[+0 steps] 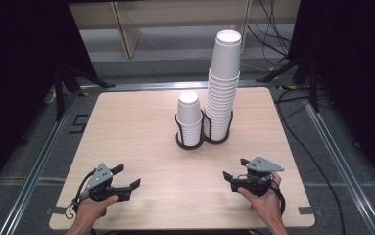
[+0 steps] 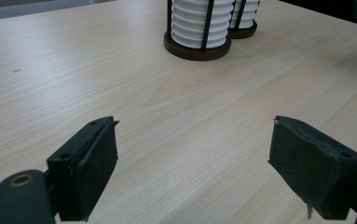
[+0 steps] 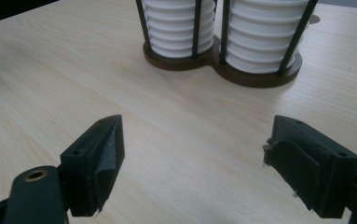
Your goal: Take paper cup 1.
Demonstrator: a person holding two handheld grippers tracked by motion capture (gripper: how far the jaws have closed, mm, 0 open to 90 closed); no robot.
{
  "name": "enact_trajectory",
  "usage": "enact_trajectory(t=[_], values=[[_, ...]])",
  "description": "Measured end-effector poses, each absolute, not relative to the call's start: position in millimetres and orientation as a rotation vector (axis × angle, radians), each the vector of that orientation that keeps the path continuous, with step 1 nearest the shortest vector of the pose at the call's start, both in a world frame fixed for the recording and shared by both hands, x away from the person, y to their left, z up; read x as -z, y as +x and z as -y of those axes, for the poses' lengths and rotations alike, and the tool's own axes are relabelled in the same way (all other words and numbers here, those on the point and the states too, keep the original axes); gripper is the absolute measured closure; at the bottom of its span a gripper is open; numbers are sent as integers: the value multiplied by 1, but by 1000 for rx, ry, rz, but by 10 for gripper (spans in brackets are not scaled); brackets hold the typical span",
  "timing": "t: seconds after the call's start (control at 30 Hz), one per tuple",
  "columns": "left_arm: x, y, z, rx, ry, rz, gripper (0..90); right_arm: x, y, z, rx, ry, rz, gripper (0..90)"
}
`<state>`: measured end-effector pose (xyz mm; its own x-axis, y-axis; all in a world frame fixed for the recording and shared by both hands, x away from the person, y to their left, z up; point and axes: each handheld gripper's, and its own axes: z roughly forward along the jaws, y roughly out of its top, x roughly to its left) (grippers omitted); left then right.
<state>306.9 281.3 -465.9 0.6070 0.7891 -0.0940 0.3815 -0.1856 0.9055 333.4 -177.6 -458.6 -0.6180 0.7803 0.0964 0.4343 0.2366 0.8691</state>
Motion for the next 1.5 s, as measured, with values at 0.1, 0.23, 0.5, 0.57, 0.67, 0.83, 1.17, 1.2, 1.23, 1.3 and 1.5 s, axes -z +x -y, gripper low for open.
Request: enact_trajectory(t=[0.1, 0.23, 0.5, 0.57, 0.67, 0.83, 1.17, 1.2, 1.23, 1.3, 1.5], values=[[466, 307, -281, -495, 1794, -948, 148, 458, 333, 179, -1303, 1111, -2159, 192], [465, 307, -282, -497, 1798, -945, 148, 460, 334, 178, -1306, 1106, -2158, 190], [464, 306, -283, -505, 1802, -961, 148, 458, 333, 177, -1318, 1120, -2157, 187], [464, 307, -283, -498, 1794, -953, 148, 458, 333, 176, -1326, 1115, -2153, 185], [465, 308, -283, -500, 1797, -950, 148, 457, 334, 175, -1323, 1103, -2143, 183], [466, 308, -282, -500, 1795, -959, 148, 454, 334, 171, -1348, 1077, -2132, 180], [466, 309, -283, -500, 1802, -959, 148, 446, 346, 150, -1384, 1030, -2141, 178], [466, 309, -283, -500, 1802, -960, 148, 446, 346, 150, -1384, 1030, -2141, 178], [466, 308, -283, -507, 1815, -969, 148, 443, 347, 150, -1358, 1004, -2143, 178], [466, 309, -283, -498, 1808, -962, 148, 440, 351, 146, -1381, 1002, -2136, 179], [466, 309, -284, -502, 1804, -965, 148, 427, 366, 132, -1398, 995, -2127, 179]])
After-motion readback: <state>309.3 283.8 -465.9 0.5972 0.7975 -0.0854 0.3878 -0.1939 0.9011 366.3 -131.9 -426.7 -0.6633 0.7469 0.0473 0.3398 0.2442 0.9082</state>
